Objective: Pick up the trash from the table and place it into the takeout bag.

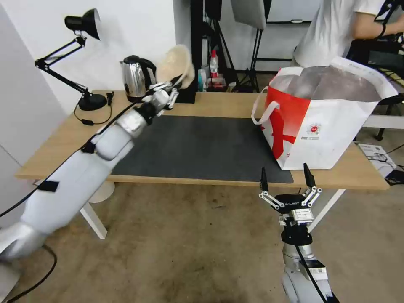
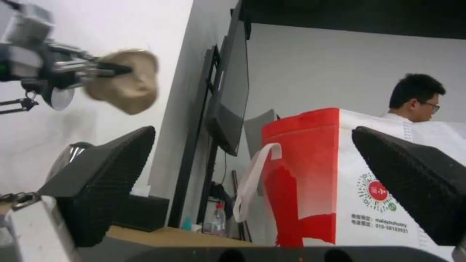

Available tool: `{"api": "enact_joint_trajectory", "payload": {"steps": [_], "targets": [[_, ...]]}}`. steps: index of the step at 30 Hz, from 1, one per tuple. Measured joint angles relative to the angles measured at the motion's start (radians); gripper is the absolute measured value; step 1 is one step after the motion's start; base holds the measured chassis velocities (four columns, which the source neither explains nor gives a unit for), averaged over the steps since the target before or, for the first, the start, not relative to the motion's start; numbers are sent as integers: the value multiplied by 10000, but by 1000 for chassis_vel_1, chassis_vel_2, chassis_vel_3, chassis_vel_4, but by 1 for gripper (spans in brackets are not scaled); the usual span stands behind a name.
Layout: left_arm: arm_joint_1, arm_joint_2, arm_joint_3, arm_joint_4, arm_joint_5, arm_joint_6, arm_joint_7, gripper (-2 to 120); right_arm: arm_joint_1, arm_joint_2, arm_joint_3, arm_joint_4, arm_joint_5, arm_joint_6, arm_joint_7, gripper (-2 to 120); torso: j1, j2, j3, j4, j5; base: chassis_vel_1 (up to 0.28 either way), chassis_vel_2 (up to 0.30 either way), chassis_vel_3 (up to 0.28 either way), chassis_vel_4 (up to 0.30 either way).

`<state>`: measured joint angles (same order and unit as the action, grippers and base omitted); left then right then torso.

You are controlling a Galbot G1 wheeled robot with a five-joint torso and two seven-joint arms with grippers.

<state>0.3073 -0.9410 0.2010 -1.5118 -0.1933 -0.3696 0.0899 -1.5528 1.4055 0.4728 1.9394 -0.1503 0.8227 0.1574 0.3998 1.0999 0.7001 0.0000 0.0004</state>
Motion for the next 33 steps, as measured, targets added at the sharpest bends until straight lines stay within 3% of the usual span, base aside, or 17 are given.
{"api": "enact_joint_trajectory", "payload": {"steps": [7, 18, 20, 26, 33], "targets": [[-1430, -1236, 1341, 1139, 3, -123, -62, 1, 0, 0, 1, 0, 0, 0, 2, 100, 0, -1, 0, -3, -6, 0, 0, 0, 0], [-3104, -3153, 2446, 3052, 237, -593, -47, 1, 0, 0, 0, 1, 0, 0, 0, 100, 1, -1, -1, 0, -2, 0, 0, 0, 0], [-3532, -3770, 2703, 3613, 389, -835, -26, 1, 0, 0, 0, 0, 0, 0, 0, 100, 1, -1, 0, -2, -2, 0, 0, 0, 0], [-4067, -4736, 3157, 4541, 443, -1284, 48, 1, 0, 0, 0, 0, 0, 0, 0, 100, 1, 0, 0, 0, -2, 0, 0, 0, 0], [-4548, -6310, 3351, 6551, 439, -2465, 795, 1, 0, 0, 0, 0, 0, 0, 0, 100, 1, 2, -1, -4, -2, 0, 0, 0, 0]]}}
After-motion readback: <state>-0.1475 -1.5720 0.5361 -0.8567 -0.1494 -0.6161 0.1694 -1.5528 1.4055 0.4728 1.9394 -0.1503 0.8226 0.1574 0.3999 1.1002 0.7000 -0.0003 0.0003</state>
